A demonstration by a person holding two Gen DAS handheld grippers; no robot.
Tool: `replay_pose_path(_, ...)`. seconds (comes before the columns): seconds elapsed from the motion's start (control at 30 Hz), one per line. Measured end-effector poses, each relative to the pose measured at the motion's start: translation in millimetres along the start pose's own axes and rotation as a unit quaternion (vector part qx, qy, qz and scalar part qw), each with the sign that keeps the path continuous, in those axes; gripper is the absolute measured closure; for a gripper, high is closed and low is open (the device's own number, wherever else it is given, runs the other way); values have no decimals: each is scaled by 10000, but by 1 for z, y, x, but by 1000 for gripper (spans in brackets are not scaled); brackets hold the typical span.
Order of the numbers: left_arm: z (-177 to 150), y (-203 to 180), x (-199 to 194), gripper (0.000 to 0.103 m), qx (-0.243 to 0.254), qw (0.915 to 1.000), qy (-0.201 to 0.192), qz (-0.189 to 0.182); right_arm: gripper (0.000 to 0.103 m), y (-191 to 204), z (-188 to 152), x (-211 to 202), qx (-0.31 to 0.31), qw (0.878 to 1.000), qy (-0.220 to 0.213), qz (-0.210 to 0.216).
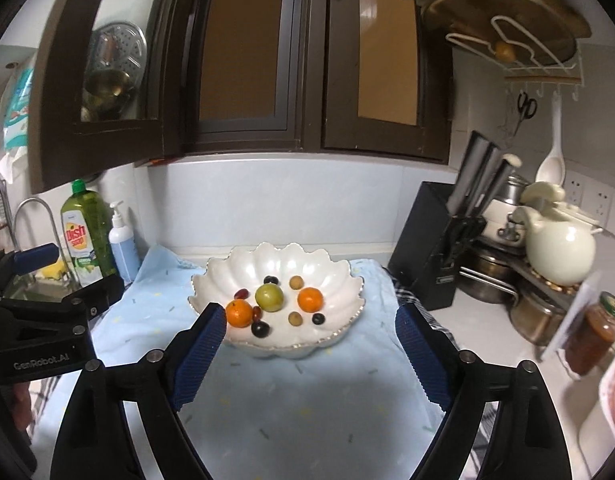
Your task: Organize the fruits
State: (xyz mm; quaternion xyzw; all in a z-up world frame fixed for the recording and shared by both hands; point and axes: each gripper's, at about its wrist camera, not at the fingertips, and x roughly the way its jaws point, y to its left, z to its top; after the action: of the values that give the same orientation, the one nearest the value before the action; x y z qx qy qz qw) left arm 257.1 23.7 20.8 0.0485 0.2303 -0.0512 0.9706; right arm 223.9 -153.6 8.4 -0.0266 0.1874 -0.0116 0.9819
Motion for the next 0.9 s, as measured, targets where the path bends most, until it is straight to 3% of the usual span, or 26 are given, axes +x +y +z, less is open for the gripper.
replay_pose_path(0.37,-35,-19,-88,0,-69,9993,-344,121,16,-22,-25,-82,51,9999,-93,116)
replay_pose_path(0.9,-81,-40,-182,0,4,9991,-412,80,16,-31,-63,-173,31,9995,-125,303)
